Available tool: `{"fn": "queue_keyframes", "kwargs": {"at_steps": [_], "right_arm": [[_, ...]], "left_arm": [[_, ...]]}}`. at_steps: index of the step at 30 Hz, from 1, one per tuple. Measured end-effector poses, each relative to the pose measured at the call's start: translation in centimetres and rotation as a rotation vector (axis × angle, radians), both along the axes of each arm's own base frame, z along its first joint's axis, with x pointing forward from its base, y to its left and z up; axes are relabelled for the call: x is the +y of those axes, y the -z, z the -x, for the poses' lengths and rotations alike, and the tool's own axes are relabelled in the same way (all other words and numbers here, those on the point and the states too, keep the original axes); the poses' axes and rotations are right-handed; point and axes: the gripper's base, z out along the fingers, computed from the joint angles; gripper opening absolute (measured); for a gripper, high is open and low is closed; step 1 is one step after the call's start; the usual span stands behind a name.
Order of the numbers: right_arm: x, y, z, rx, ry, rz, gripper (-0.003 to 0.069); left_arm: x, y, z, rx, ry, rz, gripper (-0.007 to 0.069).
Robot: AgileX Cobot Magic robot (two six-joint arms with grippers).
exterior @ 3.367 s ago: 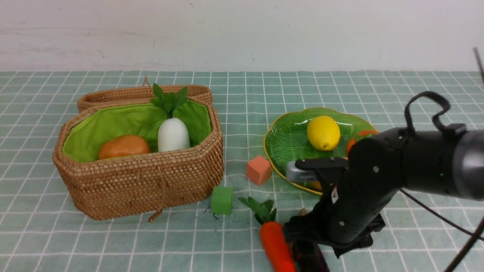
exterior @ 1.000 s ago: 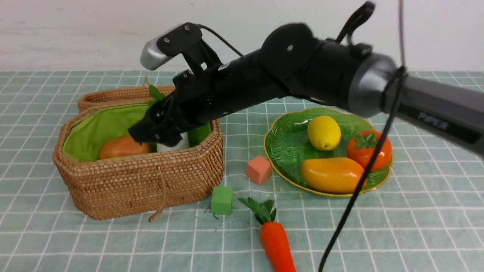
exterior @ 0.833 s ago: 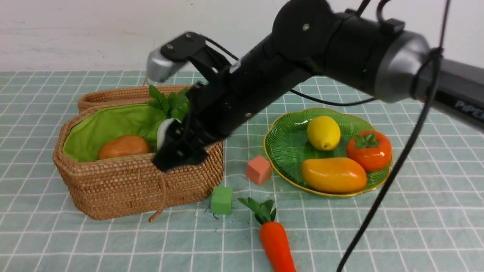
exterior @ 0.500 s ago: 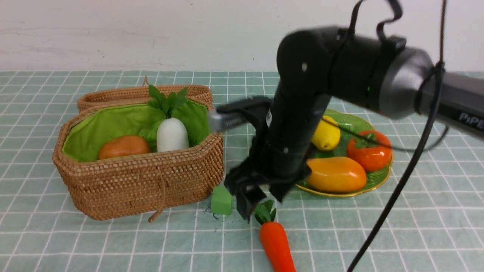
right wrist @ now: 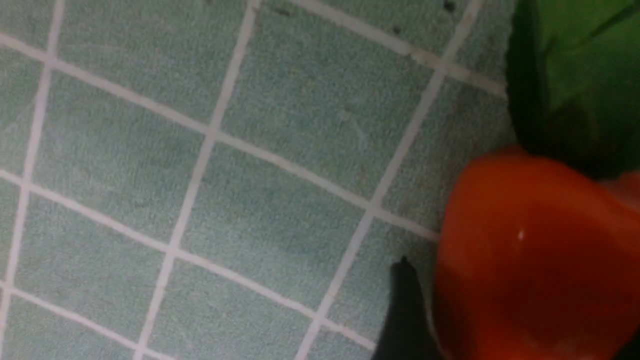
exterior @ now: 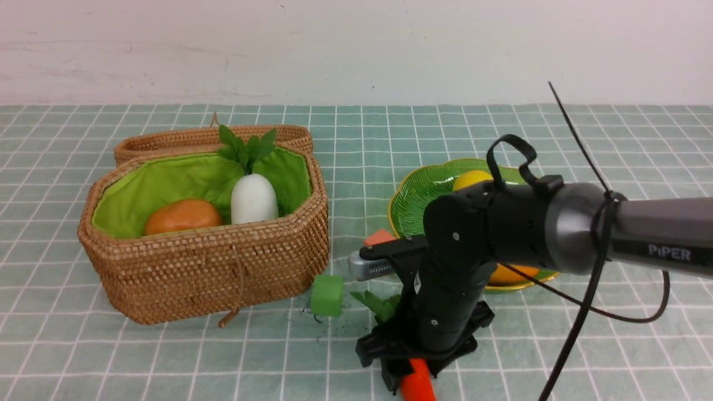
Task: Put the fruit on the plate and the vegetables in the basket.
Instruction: Use the right arm to grab a carrot and put it into the left basket
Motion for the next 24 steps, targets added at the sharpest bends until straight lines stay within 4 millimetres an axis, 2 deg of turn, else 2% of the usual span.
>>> {"fn": "queue_keyframes", "kwargs": {"at_steps": [1, 3, 6, 7, 9, 10, 11, 12, 13, 14, 16, 17, 18, 19, 20, 21, 24], "right_arm": [[0.0, -0.1, 0.0, -0.008, -0.014, -0.002, 0.0344], [0.1, -0.7, -0.1, -0.032, -0.046, -0.013, 0.0334], [0.5, -3.4, -0.6, -0.116, -0.103, -0.058, 0.0338], [0.6, -3.6, -0.7, -0.122, -0.103, -0.062, 0.0338], [1.2, -6.5, -1.4, -0.213, -0.143, -0.114, 0.0338], [1.9, -9.8, -2.4, -0.327, -0.169, -0.178, 0.0338], [2.1, -10.4, -2.6, -0.349, -0.169, -0.192, 0.0338], [2.7, -13.0, -3.5, -0.463, -0.178, -0.254, 0.0338], [2.8, -13.7, -3.6, -0.489, -0.179, -0.268, 0.0338], [3.5, -16.3, -4.6, -0.625, -0.168, -0.355, 0.0338], [4.3, -18.8, -5.5, -0.774, -0.171, -0.437, 0.0338], [4.5, -19.0, -5.7, -0.796, -0.169, -0.446, 0.0338], [5.3, -19.9, -6.3, -0.900, -0.195, -0.482, 0.0338], [5.5, -20.0, -6.4, -0.909, -0.196, -0.489, 0.0338], [6.4, -19.9, -6.8, -0.982, -0.236, -0.495, 0.0338], [7.2, -19.8, -7.0, -1.045, -0.258, -0.502, 0.0338], [9.8, -17.6, -7.5, -1.132, -0.276, -0.517, 0.0338]], "left_arm": [[0.0, 0.0, 0.0, 0.000, 0.000, 0.000, 0.0238], [0.0, 0.0, 0.0, 0.000, 0.000, 0.000, 0.0238], [0.0, 0.0, 0.0, 0.000, 0.000, 0.000, 0.0238], [0.0, 0.0, 0.0, 0.000, 0.000, 0.000, 0.0238], [0.0, 0.0, 0.0, 0.000, 0.000, 0.000, 0.0238], [0.0, 0.0, 0.0, 0.000, 0.000, 0.000, 0.0238], [0.0, 0.0, 0.0, 0.000, 0.000, 0.000, 0.0238], [0.0, 0.0, 0.0, 0.000, 0.000, 0.000, 0.0238], [0.0, 0.0, 0.0, 0.000, 0.000, 0.000, 0.0238], [0.0, 0.0, 0.0, 0.000, 0.000, 0.000, 0.0238], [0.0, 0.0, 0.0, 0.000, 0.000, 0.000, 0.0238], [0.0, 0.0, 0.0, 0.000, 0.000, 0.000, 0.0238], [0.0, 0.0, 0.0, 0.000, 0.000, 0.000, 0.0238], [0.0, 0.0, 0.0, 0.000, 0.000, 0.000, 0.0238], [0.0, 0.0, 0.0, 0.000, 0.000, 0.000, 0.0238], [0.0, 0.0, 0.0, 0.000, 0.000, 0.000, 0.0238], [0.0, 0.0, 0.0, 0.000, 0.000, 0.000, 0.0238]]}}
